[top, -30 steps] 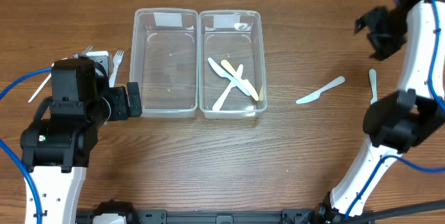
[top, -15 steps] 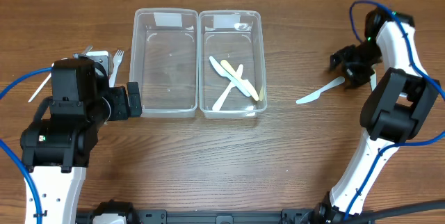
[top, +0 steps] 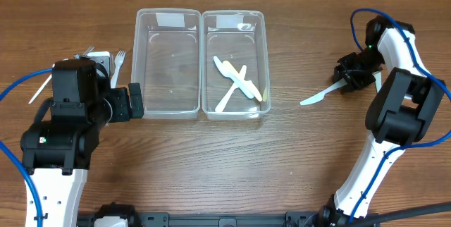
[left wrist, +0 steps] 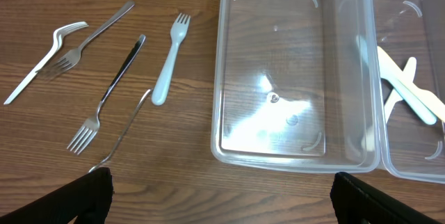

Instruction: Pack container

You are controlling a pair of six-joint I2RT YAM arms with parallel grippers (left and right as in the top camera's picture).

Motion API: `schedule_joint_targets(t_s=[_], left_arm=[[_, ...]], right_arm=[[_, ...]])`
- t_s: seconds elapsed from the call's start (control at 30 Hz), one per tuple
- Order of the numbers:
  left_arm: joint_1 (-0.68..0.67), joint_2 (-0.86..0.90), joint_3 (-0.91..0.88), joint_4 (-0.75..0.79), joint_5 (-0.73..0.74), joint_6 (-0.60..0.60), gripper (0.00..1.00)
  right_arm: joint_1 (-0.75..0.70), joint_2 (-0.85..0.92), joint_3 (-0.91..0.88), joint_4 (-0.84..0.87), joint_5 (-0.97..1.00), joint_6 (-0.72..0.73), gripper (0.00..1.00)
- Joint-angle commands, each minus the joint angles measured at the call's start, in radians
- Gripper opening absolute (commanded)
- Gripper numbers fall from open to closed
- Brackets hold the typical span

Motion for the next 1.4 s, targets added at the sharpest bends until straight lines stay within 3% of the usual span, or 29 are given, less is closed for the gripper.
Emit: schedule_joint_targets(t_s=[0.0, 0.07, 0.2, 0.47, 0.8, 1.03, 1.2, 1.23, 1.3, 1.37], left_arm=[[0.01, 0.003, 0.022, 0.006, 0.001, 0.016, 1.0], [0.01, 0.003, 0.022, 0.006, 0.001, 0.016, 1.0], [0.01, 0.003, 0.022, 0.006, 0.001, 0.016, 1.0], [0.01, 0.003, 0.022, 0.006, 0.001, 0.016, 1.0], [0.01, 0.003, 0.022, 0.007, 0.001, 0.016, 1.0], [0.01, 0.003, 0.022, 0.006, 0.0, 0.016, 1.0], [0.01, 0.003, 0.022, 0.006, 0.0, 0.016, 1.0], [0.01, 0.003, 0.022, 0.005, 0.0, 0.016, 1.0], [0.01, 0.003, 0.022, 0.006, 0.001, 0.016, 1.0], [0.01, 0.003, 0.022, 0.005, 0.0, 0.016, 1.0]], right_arm=[[0.006, -0.002, -0.026, 0.018, 0.01, -0.003, 0.31], [0.006, -0.002, -0.026, 0.016, 0.011, -0.003, 0.24], [0.006, -0.002, -0.026, 0.016, 0.011, -0.003, 0.23], [0.011, -0.006, 0.0, 0.011, 0.026, -0.039, 0.06], [0.161, -0.261, 0.249, -0.062, 0.1, -0.16, 0.06], [0.389, -0.42, 0.371, -0.068, 0.198, -0.184, 0.13], [0.407, -0.405, 0.371, -0.108, 0.229, -0.122, 0.16], [0.393, -0.397, 0.37, -0.118, 0.23, -0.098, 0.18], [0.363, -0.382, 0.369, -0.126, 0.229, -0.068, 0.38], [0.33, -0.365, 0.369, -0.134, 0.228, -0.04, 0.41]])
